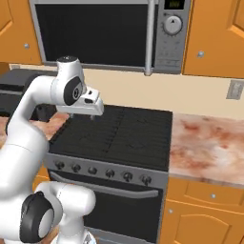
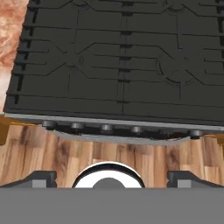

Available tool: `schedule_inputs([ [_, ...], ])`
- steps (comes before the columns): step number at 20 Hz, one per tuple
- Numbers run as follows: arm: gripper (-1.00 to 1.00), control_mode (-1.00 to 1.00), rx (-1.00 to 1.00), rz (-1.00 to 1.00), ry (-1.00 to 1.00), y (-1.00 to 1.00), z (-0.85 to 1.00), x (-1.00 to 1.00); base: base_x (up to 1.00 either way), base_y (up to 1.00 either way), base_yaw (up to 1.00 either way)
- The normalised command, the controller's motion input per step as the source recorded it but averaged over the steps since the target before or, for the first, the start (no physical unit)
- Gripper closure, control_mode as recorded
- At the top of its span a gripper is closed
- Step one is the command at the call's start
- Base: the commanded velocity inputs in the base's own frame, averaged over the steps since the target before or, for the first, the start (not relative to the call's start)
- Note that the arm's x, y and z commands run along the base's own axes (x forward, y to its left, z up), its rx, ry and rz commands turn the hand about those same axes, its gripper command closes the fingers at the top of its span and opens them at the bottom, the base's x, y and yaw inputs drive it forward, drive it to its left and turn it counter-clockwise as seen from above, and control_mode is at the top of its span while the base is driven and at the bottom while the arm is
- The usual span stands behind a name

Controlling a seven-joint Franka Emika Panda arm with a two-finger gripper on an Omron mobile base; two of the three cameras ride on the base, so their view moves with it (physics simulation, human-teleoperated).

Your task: Navigate to the microwave.

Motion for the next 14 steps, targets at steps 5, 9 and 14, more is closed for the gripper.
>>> schedule_inputs([
  [5, -1.00, 1.00, 0.00, 0.00, 0.00, 0.00, 0.00, 0.00, 0.67, 0.02, -0.22],
  [9, -1.00, 1.00, 0.00, 0.00, 0.00, 0.00, 0.00, 0.00, 0.67, 0.00, -0.06],
  [14, -1.00, 1.00, 0.00, 0.00, 0.00, 0.00, 0.00, 0.00, 0.57, 0.00, 0.00],
])
